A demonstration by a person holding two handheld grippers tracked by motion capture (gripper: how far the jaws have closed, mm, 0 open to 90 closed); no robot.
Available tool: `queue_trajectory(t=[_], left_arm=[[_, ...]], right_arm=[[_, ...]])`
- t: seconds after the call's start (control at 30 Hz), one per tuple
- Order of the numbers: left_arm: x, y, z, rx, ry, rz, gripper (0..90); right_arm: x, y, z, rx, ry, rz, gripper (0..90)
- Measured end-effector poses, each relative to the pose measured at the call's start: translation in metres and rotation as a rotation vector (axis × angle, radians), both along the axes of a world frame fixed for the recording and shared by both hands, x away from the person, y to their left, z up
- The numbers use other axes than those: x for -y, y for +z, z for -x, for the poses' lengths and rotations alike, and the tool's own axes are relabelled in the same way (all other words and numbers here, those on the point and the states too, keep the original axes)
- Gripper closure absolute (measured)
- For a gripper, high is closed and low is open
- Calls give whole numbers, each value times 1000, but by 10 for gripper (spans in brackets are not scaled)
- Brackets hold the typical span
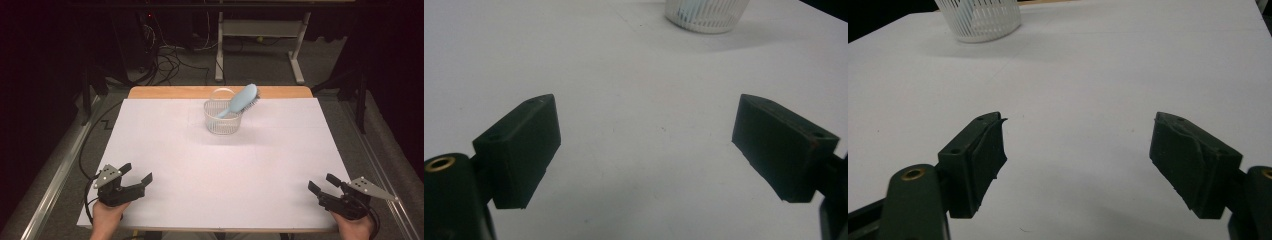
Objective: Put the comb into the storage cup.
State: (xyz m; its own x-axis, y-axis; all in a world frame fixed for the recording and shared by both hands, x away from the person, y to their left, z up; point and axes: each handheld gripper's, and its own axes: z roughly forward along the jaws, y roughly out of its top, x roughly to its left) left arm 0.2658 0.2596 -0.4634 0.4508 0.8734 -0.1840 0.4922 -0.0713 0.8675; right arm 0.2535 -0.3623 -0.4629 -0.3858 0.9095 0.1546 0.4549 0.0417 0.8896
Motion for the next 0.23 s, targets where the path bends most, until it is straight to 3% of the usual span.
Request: queue_trajectory(t=[0.23], left_arm=[[1, 1, -3, 3, -2, 6, 115]], right_arm=[[0, -1, 2, 2, -4, 9, 223]])
